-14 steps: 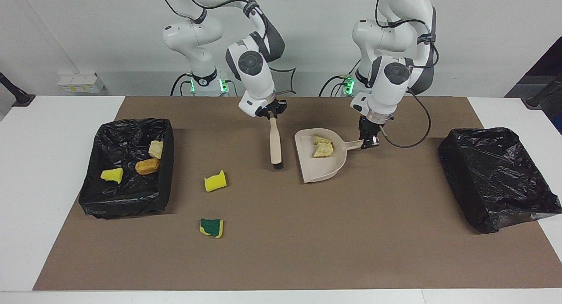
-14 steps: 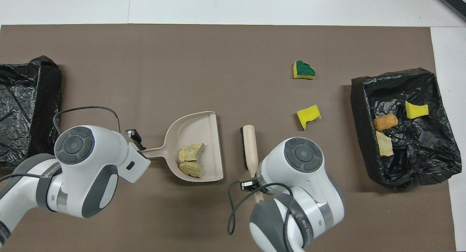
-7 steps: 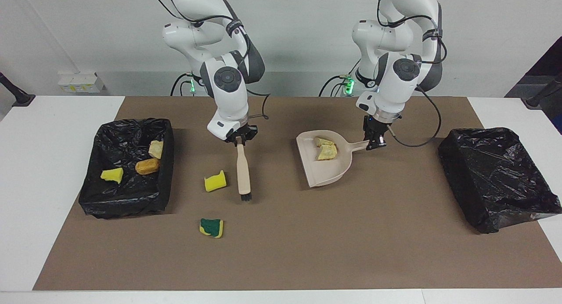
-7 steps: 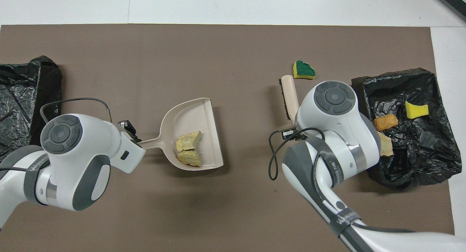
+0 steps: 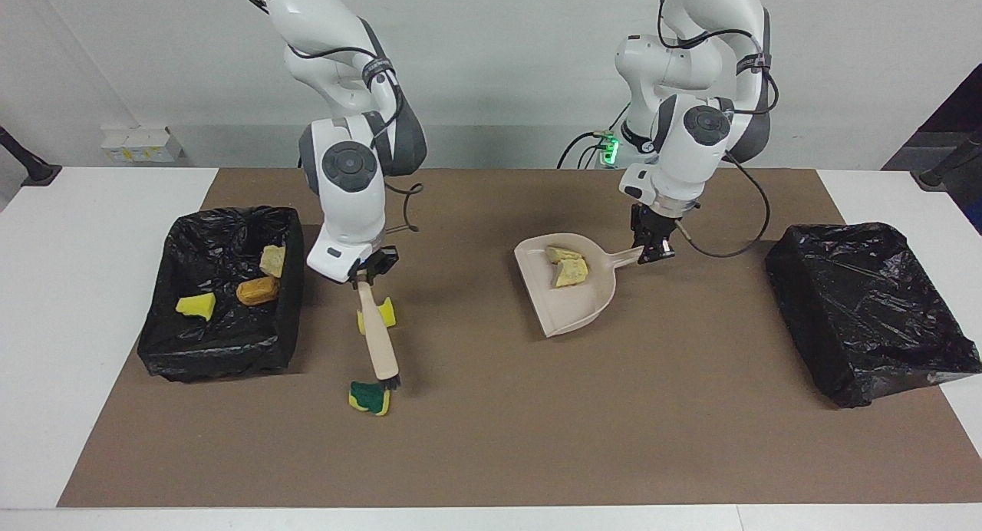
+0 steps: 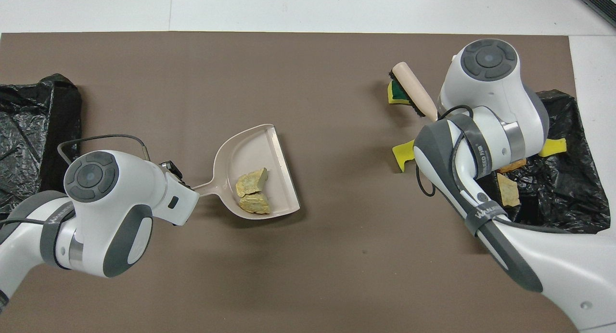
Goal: Sweep and dump trash in bin
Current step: 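Sweep the green sponge toward the dustpan with the right gripper's brush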
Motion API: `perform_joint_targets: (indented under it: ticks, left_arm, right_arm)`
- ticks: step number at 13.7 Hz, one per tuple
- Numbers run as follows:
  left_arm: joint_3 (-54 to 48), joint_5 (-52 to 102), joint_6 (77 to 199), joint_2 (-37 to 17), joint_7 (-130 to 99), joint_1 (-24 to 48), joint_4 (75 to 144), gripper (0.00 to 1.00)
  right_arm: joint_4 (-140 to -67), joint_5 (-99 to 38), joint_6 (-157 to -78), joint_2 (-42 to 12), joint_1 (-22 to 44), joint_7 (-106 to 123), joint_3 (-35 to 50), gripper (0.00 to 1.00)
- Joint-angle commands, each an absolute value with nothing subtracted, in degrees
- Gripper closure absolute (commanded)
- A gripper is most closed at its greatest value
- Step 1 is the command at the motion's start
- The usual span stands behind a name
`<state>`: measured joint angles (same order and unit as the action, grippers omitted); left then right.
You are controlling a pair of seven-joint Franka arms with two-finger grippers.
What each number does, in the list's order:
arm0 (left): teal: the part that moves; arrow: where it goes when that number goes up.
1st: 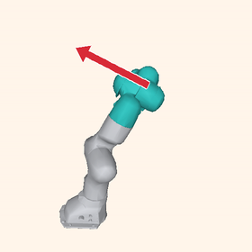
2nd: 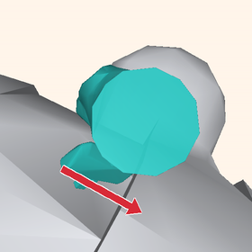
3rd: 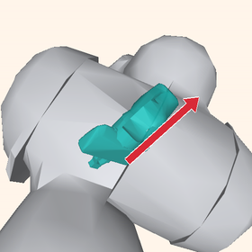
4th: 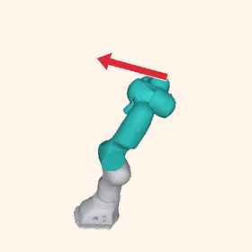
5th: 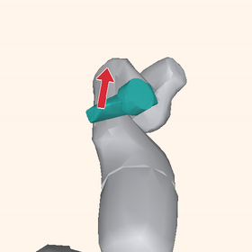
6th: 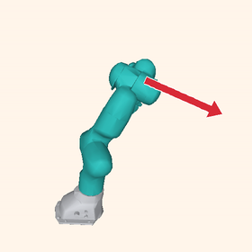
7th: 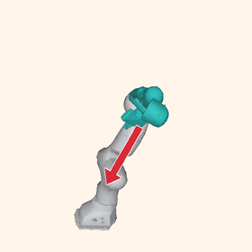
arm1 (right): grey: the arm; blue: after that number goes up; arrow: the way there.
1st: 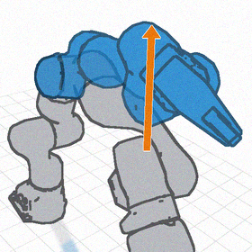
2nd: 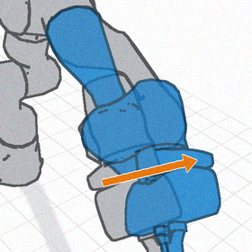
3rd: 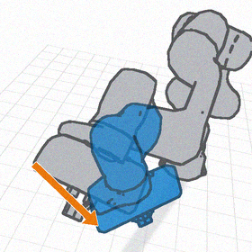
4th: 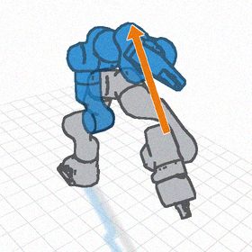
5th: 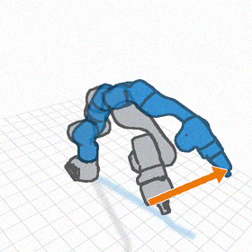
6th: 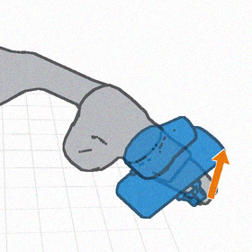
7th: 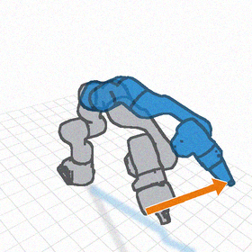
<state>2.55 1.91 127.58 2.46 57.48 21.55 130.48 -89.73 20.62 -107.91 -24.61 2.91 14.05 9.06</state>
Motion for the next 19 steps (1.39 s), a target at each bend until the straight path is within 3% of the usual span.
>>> perform_joint_targets:
  ticks: [1,7,12,16,19]
  left_arm:
    - [2.9,2.5,126.4,2.5,55.4,22.3,129.7,1.0]
    - [2.9,2.5,125.7,3.0,54.2,23.1,130.2,1.0]
    - [2.9,2.0,125.2,2.9,51.1,24.4,130.9,1.0]
    - [2.9,1.7,124.5,2.6,48.2,24.8,131.0,1.0]
    - [2.8,-4.4,121.8,2.4,41.1,27.0,131.0,1.0]
  right_arm:
    - [-79.3,26.2,-106.3,-32.2,1.2,16.8,10.0,1.0]
    - [-81.4,19.9,-105.1,-32.7,1.1,11.5,10.3,1.0]
    - [-84.8,9.2,-97.3,-29.7,9.6,-5.2,10.7,1.0]
    - [-89.6,1.0,-95.5,-25.5,17.5,-9.4,10.8,1.0]
    - [-89.5,-0.4,-93.4,-23.7,18.9,-15.6,10.7,1.0]
